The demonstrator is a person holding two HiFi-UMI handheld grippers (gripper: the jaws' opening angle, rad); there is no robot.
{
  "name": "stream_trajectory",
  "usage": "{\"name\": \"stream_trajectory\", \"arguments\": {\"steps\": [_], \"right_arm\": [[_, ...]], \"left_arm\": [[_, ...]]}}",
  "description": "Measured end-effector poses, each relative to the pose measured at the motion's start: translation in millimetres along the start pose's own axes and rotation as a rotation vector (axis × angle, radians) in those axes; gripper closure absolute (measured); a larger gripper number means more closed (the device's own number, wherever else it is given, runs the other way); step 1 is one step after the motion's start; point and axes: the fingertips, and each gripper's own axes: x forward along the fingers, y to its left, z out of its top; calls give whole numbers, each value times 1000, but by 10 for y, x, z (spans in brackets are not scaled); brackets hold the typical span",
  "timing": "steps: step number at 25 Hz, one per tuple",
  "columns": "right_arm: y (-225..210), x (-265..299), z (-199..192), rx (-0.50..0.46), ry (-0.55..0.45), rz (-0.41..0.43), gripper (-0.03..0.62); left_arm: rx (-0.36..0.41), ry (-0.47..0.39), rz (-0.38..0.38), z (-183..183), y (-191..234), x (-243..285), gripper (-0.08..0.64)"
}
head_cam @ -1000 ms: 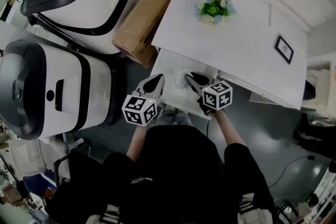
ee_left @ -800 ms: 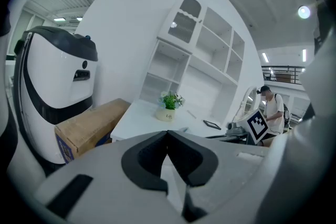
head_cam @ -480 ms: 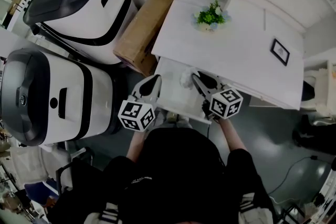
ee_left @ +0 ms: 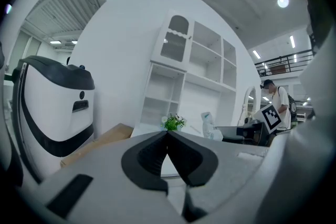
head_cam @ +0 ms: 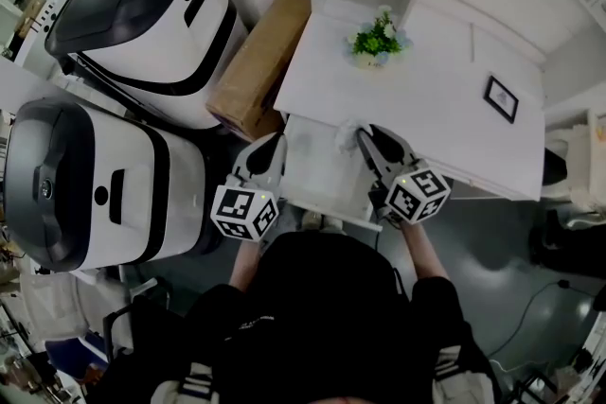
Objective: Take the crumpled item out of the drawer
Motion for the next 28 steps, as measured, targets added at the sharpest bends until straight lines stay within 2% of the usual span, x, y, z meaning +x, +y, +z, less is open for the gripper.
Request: {"name": "stream_trajectory", "arguments": {"steps": [13,28], "right_arm": [[-99,-213,446,-93,-143,-90,528],[-123,-292,551,-187,-169,-148,531]], "left_arm": [[68,-82,57,342,105,-103,561],[98,-99,86,409,137,-170,561]]}}
